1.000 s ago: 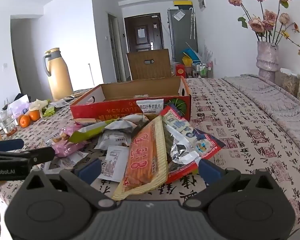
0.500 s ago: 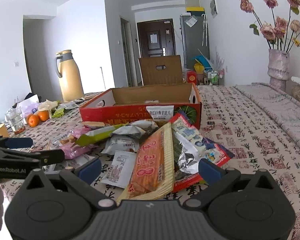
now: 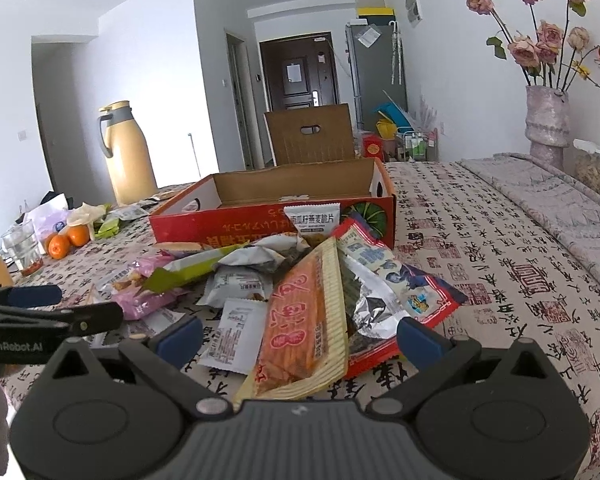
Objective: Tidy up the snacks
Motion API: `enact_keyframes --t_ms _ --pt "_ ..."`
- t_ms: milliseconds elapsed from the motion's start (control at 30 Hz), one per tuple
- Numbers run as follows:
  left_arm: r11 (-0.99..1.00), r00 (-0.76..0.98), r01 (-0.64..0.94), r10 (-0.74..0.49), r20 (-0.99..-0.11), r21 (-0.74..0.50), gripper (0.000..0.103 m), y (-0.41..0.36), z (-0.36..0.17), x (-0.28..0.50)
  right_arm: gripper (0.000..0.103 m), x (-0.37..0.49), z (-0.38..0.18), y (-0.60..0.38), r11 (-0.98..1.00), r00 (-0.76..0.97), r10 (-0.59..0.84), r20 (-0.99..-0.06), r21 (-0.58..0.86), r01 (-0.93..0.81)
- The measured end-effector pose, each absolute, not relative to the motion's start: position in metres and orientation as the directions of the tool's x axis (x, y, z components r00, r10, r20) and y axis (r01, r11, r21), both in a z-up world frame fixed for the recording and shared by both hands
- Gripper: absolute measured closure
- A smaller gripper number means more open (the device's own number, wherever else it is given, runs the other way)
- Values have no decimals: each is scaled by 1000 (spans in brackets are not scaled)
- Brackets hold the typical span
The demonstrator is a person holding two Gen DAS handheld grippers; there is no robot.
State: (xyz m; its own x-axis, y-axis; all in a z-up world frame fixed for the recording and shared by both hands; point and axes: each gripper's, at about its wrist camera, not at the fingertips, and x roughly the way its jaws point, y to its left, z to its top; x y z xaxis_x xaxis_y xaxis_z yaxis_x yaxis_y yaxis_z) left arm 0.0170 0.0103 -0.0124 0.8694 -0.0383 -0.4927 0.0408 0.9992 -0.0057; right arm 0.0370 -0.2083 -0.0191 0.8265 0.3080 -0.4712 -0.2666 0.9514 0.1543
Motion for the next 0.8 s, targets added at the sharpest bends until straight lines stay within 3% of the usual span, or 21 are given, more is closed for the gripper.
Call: enact_keyframes --t_ms 800 --pt "999 863 37 -35 -504 -5 0 6 -15 20 0 39 -22 -210 951 824 309 -475 173 -257"
